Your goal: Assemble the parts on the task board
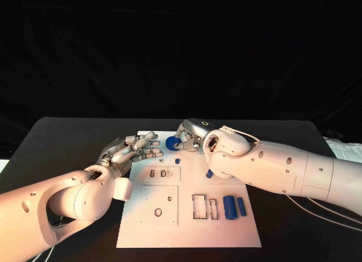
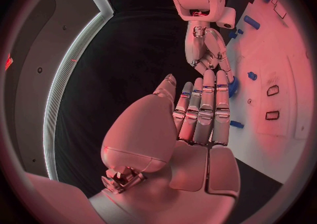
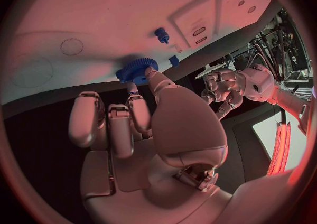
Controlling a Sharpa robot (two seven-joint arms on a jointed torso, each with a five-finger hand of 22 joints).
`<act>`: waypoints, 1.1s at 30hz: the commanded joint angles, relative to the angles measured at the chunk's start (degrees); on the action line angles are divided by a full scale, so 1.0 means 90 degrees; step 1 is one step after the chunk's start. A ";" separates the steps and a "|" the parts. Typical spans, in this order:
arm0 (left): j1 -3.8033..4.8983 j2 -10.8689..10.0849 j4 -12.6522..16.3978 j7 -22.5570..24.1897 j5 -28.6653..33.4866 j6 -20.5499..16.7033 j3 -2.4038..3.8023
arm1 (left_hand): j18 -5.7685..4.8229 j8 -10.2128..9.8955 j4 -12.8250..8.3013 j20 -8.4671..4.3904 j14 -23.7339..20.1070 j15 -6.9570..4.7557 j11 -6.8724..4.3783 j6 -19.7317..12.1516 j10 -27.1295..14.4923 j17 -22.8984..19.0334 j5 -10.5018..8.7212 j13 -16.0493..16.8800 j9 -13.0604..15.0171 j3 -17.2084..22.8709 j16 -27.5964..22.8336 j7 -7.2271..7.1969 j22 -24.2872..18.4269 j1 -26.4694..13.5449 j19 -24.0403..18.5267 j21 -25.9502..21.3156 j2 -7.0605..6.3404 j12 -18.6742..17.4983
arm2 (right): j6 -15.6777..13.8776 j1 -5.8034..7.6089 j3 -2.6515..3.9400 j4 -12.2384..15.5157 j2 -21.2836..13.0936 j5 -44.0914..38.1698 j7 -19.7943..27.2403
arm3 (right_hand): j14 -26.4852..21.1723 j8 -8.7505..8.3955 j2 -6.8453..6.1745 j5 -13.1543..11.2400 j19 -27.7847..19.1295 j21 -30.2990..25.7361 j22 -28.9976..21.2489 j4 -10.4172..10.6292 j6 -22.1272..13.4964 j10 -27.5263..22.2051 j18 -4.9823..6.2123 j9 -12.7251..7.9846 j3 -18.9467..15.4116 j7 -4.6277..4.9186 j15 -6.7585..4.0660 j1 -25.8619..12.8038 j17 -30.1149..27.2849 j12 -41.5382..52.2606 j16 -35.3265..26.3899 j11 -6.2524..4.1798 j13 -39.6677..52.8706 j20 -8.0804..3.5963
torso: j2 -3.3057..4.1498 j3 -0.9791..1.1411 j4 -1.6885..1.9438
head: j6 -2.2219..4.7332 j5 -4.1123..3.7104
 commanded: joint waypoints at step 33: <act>0.0006 -0.0031 0.0004 0.0017 0.0003 0.0123 0.0004 | 0.0017 0.0005 -0.0022 -0.0010 0.0042 0.0003 0.0002 -0.0036 -0.0023 0.0007 0.0017 -0.0011 -0.0009 0.0005 -0.0013 0.0025 -0.0010 0.0056 0.0030 -0.0023 0.0018 -0.0005 | -0.0472 -0.0014 0.0000 0.0646 -0.0817 0.0501 0.0627 | 0.0556 -0.0356 -0.0360 0.0177 0.0012 0.0029 -0.0009 0.0282 -0.0273 -0.0281 -0.0079 0.0202 -0.0379 0.0116 0.0116 -0.0226 0.1103 -0.0360 0.0003 0.0119 -0.0276 0.0110 | -0.0010 0.0004 -0.0017 | -0.0025 -0.0014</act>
